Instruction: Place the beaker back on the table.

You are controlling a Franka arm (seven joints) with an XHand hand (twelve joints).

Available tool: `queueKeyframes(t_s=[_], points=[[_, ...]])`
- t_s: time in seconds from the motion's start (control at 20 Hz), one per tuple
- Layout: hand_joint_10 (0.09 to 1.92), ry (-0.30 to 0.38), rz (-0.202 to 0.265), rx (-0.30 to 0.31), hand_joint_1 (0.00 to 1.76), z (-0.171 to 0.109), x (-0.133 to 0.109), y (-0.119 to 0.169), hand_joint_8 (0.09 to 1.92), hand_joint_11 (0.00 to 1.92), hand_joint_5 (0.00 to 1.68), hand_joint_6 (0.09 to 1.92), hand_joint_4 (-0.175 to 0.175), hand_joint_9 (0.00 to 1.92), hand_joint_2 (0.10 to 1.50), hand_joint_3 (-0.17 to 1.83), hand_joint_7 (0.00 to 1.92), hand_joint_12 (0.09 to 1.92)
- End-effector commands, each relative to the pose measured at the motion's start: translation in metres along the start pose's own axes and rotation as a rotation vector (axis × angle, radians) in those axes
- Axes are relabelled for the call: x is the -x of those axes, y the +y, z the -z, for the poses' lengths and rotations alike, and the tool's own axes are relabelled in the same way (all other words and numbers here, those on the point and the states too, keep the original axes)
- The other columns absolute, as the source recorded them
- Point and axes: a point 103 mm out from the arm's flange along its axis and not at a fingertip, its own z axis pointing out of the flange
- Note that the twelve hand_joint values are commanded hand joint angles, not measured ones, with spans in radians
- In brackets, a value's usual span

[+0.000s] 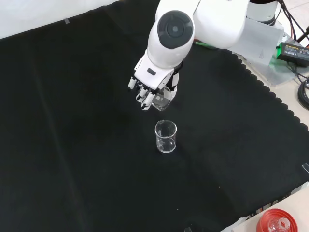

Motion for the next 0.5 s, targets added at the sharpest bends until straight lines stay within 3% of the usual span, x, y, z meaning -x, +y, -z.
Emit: queueKeyframes(t_s=[0.05,0.4,0.5], points=[[0.09,0.076,0.004,0.073,1.11,-0.005,0.008,-0.004,0.09,1.13,1.23,0.73,0.175,1.65,0.70,0.61,1.81,0.90],[0.09,0.159,0.003,0.120,1.11,-0.018,0.019,-0.002,0.09,1.13,1.23,0.73,0.175,1.65,0.70,0.61,1.81,0.90],[0.09,0.186,-0.001,0.159,1.11,-0.025,0.023,-0.002,0.09,1.13,1.23,0.73,0.175,1.65,0.70,0.61,1.81,0.90]])
